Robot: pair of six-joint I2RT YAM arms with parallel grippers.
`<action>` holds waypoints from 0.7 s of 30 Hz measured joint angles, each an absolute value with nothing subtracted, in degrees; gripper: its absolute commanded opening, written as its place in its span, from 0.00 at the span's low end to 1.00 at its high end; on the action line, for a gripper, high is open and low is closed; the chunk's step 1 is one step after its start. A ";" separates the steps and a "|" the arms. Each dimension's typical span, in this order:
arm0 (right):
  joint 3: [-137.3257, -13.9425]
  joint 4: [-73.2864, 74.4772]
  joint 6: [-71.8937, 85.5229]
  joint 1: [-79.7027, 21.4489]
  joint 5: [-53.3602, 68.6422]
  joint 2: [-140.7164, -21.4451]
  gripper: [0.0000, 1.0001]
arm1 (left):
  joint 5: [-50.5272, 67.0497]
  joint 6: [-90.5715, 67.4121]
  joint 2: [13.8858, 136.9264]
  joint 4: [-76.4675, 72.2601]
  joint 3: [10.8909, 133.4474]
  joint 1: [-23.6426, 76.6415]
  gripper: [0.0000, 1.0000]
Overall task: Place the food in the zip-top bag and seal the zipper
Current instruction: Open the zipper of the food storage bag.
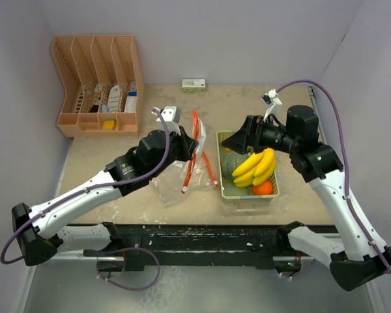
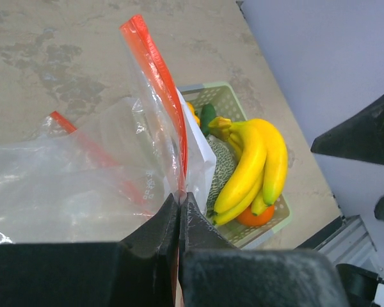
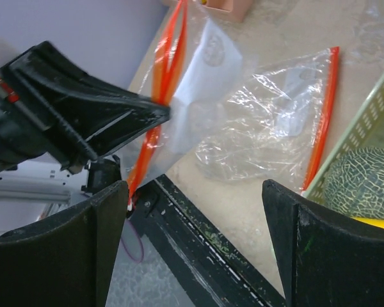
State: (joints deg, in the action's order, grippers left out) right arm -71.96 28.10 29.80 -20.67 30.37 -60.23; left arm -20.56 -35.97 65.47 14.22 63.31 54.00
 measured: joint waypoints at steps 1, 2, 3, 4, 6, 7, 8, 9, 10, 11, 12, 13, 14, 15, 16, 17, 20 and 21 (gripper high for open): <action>-70.98 26.89 30.17 -20.86 31.29 -59.24 0.87 | -20.45 -36.88 65.84 13.47 63.31 54.00 0.00; -70.02 25.89 30.61 -21.08 31.81 -58.22 0.86 | -20.38 -37.36 66.15 12.88 63.31 54.00 0.00; -69.17 25.06 31.05 -21.30 32.38 -57.23 0.85 | -20.40 -38.13 66.52 12.16 63.31 54.00 0.00; -68.45 24.43 31.44 -21.58 32.60 -56.45 0.85 | -20.47 -38.65 66.94 11.49 63.33 54.00 0.00; -67.18 23.40 31.99 -22.57 32.53 -55.24 0.84 | -21.12 -39.77 68.23 10.98 63.92 54.00 0.00; -66.67 23.16 32.10 -22.90 32.32 -55.02 0.84 | -21.50 -40.10 69.12 10.96 64.55 54.02 0.00; -66.52 23.07 32.16 -23.90 32.23 -54.92 0.84 | -21.78 -40.49 70.00 10.94 65.23 54.00 0.00; -66.35 23.00 32.16 -24.73 31.62 -55.00 0.83 | -22.26 -41.01 71.26 10.98 66.32 54.00 0.00; -66.30 23.03 32.12 -25.65 30.63 -55.24 0.82 | -22.63 -41.34 72.23 10.98 67.18 54.02 0.00; -66.30 23.03 31.99 -26.20 30.06 -55.61 0.81 | -23.00 -41.52 73.25 11.00 68.23 54.00 0.00; -66.32 23.03 31.88 -26.79 29.26 -56.07 0.81 | -23.46 -41.74 74.37 11.31 69.58 54.02 0.00; -66.32 23.11 31.73 -27.14 28.82 -56.55 0.81 | -23.81 -42.06 75.29 11.46 70.67 54.02 0.00; -66.32 23.27 31.53 -27.51 27.94 -57.21 0.80 | -24.14 -42.44 76.03 11.66 71.68 54.00 0.00; -66.35 23.40 31.31 -27.66 27.40 -57.87 0.80 | -24.53 -42.54 76.84 11.99 72.95 54.00 0.00; -66.39 23.59 31.11 -27.81 26.41 -58.54 0.79 | -24.82 -42.70 77.69 12.10 74.30 54.02 0.00; -66.41 23.68 30.85 -27.81 25.89 -59.02 0.79 | -24.99 -42.81 78.32 12.10 75.33 54.00 0.00; -66.67 24.16 30.15 -27.83 24.08 -60.16 0.76 | -25.41 -42.98 80.07 12.19 78.17 54.00 0.00; -66.87 24.18 30.00 -27.83 23.70 -60.40 0.75 | -25.43 -43.07 80.53 12.25 78.87 54.00 0.00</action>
State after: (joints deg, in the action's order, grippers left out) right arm -66.87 24.18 30.00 -27.83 23.70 -60.40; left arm -25.43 -43.07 80.53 12.25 78.87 54.00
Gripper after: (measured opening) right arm 0.771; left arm 0.009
